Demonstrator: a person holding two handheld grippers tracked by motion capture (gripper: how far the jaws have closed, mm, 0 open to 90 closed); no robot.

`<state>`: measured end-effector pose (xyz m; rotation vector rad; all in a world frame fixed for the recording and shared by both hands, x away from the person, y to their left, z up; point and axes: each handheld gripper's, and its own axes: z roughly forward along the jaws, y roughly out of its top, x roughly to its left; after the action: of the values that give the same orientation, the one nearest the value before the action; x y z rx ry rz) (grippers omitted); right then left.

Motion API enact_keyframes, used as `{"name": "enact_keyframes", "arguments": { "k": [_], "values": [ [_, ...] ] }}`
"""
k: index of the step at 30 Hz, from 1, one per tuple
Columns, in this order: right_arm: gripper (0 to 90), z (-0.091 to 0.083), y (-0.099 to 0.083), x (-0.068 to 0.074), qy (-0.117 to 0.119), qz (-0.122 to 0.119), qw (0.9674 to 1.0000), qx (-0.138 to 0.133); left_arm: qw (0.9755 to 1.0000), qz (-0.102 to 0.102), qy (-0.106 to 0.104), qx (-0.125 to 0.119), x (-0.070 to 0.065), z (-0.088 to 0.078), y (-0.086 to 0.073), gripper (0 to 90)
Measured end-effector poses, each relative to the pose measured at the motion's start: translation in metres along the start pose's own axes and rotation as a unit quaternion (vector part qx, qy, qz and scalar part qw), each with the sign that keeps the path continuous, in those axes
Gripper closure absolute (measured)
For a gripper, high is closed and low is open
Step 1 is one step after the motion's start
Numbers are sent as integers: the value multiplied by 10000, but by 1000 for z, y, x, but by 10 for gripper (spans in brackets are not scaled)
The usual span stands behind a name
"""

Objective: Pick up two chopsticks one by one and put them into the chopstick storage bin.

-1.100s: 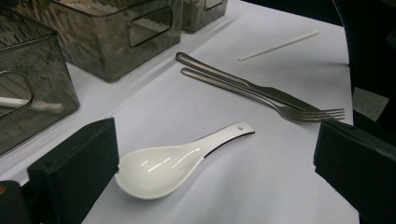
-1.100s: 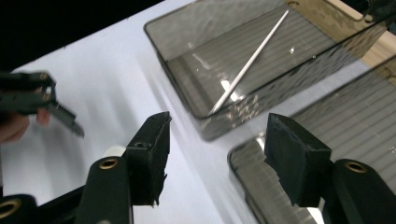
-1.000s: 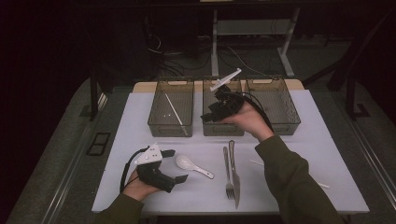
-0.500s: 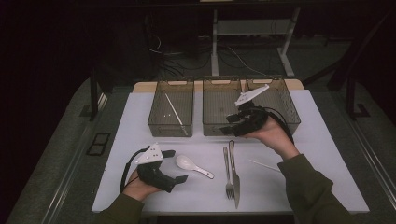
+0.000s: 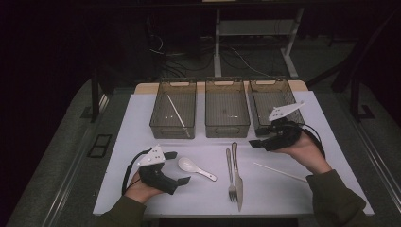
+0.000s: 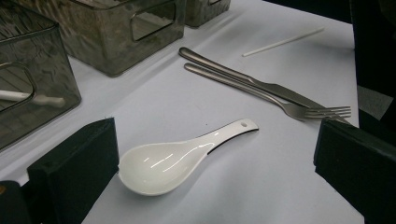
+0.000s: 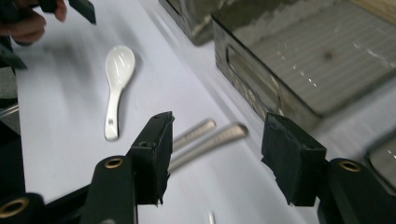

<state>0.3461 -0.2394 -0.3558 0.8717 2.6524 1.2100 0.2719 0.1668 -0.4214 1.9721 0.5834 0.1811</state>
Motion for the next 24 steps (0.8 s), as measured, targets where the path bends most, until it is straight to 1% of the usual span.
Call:
{"name": "enact_keyframes", "arguments": {
  "k": [1,4,6,7,8,9,11,12,13,16,20,24],
  "values": [
    [435,0,0,0,0,0,10000,0,10000,-3,5,3,0,0,0,0],
    [441,-8,-12,-4,-57,58,10000,23,10000,6,11,9,0,0,0,0],
    [445,-12,-20,-6,-111,70,9999,86,10000,26,14,12,0,0,0,0],
    [449,-16,-28,-8,-142,106,9997,138,10000,18,19,6,-1,0,0,0],
    [449,-16,-28,-8,-142,106,9997,138,10000,23,16,7,-1,-1,0,0],
    [451,-17,-32,-8,-176,132,9996,188,10000,29,14,-5,-1,-1,0,0],
    [462,-20,-39,-9,-243,108,9993,258,10000,32,14,-12,-1,-1,0,0],
    [476,-23,-44,-10,-293,65,9989,360,10000,34,8,-5,-1,-1,0,0],
    [476,-23,-44,-10,-293,65,9989,360,10000,38,1,-7,-1,-1,0,0],
    [493,-26,-51,-10,-375,-19,9980,511,10000,46,-7,10,-1,-1,0,0],
    [512,-27,-57,-11,-387,-86,9969,679,10000,52,0,8,-1,-1,1,0],
    [540,-27,-62,-10,-406,-158,9952,881,10000,49,-5,6,-1,-1,1,0]
  ]
}}
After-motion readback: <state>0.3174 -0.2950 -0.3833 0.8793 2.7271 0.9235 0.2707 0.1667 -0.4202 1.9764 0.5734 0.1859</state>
